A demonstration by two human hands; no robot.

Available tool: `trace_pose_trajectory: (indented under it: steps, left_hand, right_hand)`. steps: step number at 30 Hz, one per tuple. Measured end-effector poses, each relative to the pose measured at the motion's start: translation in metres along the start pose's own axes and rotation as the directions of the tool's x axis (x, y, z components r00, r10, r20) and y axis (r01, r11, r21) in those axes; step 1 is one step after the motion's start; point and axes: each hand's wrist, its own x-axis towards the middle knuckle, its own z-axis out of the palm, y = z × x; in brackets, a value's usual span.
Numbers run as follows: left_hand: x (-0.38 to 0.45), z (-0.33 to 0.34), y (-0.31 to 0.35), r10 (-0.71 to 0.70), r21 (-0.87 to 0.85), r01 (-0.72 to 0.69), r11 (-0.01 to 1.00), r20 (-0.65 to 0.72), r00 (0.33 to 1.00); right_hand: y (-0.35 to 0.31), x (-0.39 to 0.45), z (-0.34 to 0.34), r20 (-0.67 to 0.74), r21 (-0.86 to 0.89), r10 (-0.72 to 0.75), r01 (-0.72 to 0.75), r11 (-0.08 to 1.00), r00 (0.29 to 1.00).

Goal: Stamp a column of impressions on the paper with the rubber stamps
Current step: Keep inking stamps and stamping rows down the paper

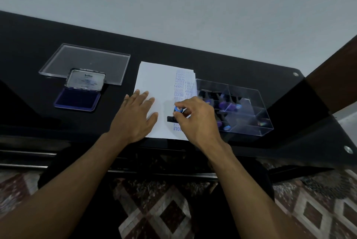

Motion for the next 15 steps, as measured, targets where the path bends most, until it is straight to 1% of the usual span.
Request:
trace_pose_trajectory:
  steps: [5, 10, 15]
  left_hand:
    - [-0.002, 0.002, -0.001, 0.014, 0.008, -0.013, 1.0, -0.02, 1.0]
    - [-0.002, 0.002, -0.001, 0.021, 0.018, -0.021, 1.0, -0.028, 0.999]
    - [0.0, 0.0, 0.002, 0.007, 0.036, -0.007, 0.999, -0.01, 1.0]
  right_hand:
    - [0.006, -0.013, 0.0, -0.037, 0.035, -0.01, 0.011, 0.999, 0.999]
    - [0.01, -0.023, -0.002, -0.065, 0.03, -0.018, 0.02, 0.999, 0.998]
    - [0.013, -0.028, -0.004, -0.073, 0.037, -0.024, 0.026, 0.999, 0.997]
